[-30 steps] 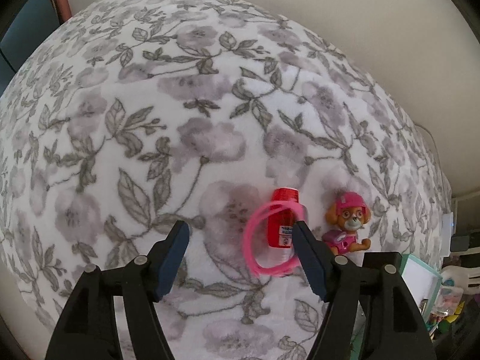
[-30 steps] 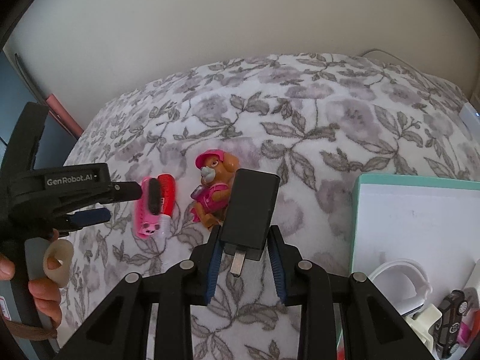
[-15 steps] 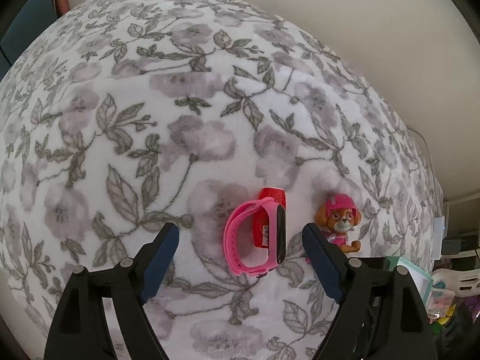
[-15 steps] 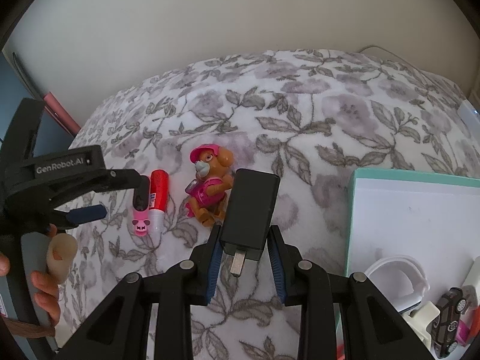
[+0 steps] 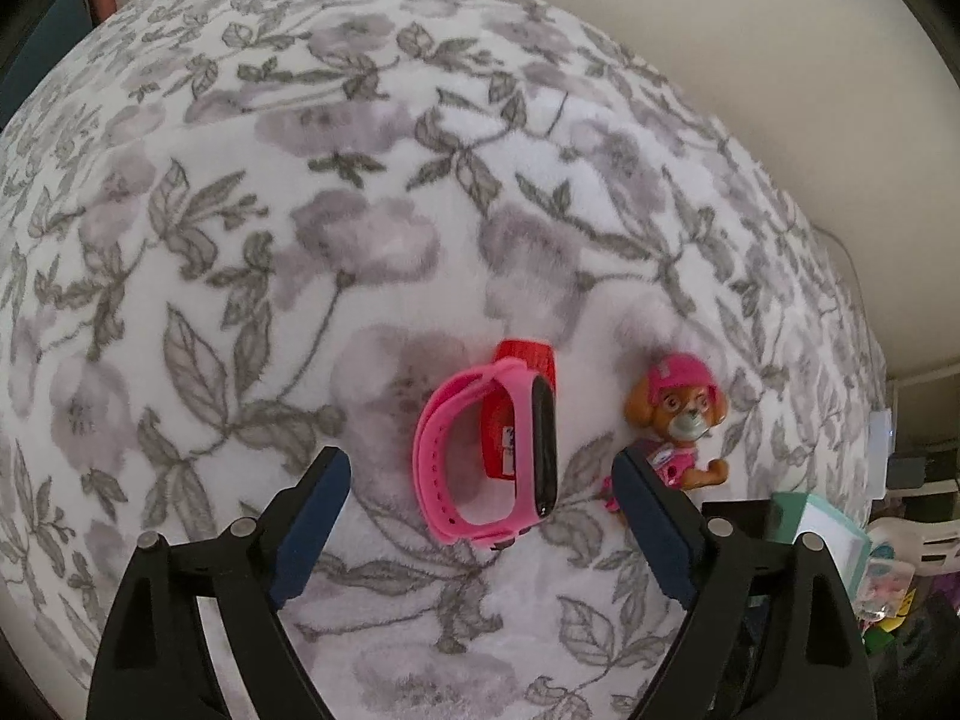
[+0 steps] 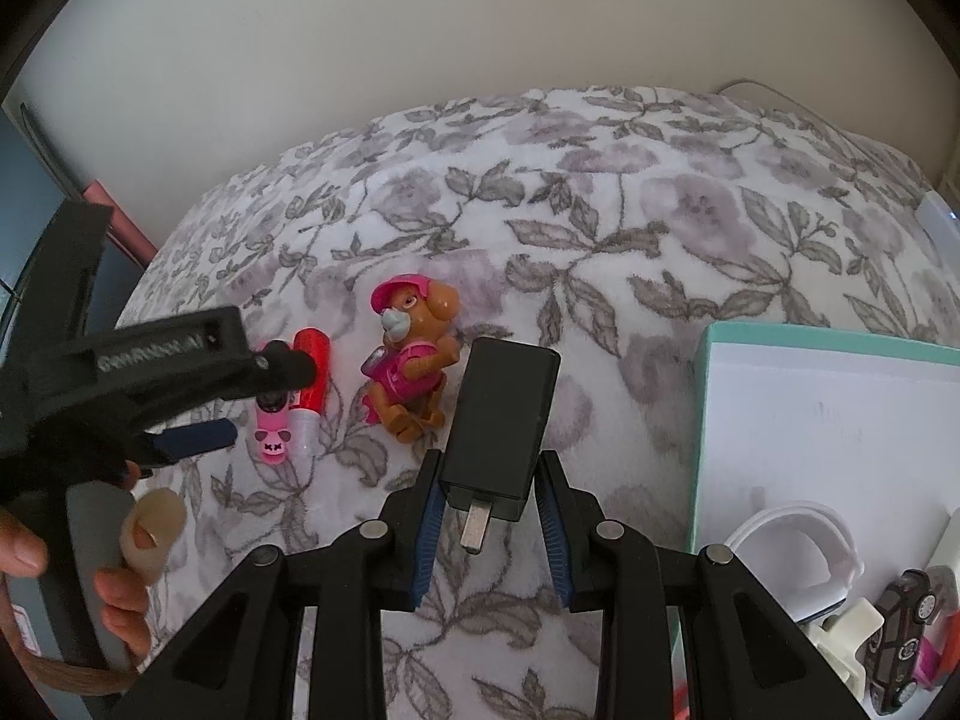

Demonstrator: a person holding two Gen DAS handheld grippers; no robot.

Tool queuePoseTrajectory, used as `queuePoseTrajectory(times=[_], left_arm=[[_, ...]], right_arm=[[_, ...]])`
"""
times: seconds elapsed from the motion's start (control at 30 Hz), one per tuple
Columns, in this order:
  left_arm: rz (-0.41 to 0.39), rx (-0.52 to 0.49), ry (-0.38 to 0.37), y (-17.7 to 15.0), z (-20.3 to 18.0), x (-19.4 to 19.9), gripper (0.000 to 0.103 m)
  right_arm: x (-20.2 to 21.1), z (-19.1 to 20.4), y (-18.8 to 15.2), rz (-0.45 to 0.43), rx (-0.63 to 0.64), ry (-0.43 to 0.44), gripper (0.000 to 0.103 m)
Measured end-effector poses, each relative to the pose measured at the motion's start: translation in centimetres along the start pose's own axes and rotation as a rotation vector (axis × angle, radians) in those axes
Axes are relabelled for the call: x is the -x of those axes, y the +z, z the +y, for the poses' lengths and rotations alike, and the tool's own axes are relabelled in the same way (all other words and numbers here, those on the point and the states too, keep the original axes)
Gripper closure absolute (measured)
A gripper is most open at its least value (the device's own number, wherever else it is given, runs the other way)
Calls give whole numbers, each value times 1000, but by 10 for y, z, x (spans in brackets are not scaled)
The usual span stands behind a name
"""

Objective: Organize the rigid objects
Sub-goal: 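Lift the pink watch and black charger and carry them over the tray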

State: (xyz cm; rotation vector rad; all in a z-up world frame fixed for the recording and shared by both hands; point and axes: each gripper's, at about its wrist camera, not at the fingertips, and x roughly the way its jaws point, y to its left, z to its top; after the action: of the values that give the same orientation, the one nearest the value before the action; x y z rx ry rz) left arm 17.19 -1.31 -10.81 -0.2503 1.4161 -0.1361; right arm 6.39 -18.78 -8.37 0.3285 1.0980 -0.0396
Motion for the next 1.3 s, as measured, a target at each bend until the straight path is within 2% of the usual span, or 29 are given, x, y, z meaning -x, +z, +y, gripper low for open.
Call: queuePoseTrajectory(times=[0.1, 0.17, 0.23, 0.57, 0.87, 1.03, 1.17, 1.3], left_arm=[[12, 5, -1, 0, 0, -4, 17], [14, 9, -5, -1, 1, -3, 43], [22, 12, -8, -1, 1, -4, 53], [20, 32, -2, -3, 6, 6, 54], [-76, 18, -2, 1, -2, 47, 54], [-175, -46, -35, -3, -30, 88, 54], [-226, -120, -62, -11, -62, 104, 54], [-231, -210, -91, -29, -97, 104, 54]], right_arm=[[-1, -1, 0, 4, -1, -2, 71], [-1, -1, -1, 6, -2, -4, 71], [-1, -1, -1, 7, -4, -5, 71], [2, 0, -1, 2, -6, -2, 71], [27, -6, 5, -67, -32, 17, 71], [65, -16, 13, -162, -63, 12, 71], [90, -30, 16, -208, -77, -61, 71], [103, -54, 14, -221, -108, -138, 71]])
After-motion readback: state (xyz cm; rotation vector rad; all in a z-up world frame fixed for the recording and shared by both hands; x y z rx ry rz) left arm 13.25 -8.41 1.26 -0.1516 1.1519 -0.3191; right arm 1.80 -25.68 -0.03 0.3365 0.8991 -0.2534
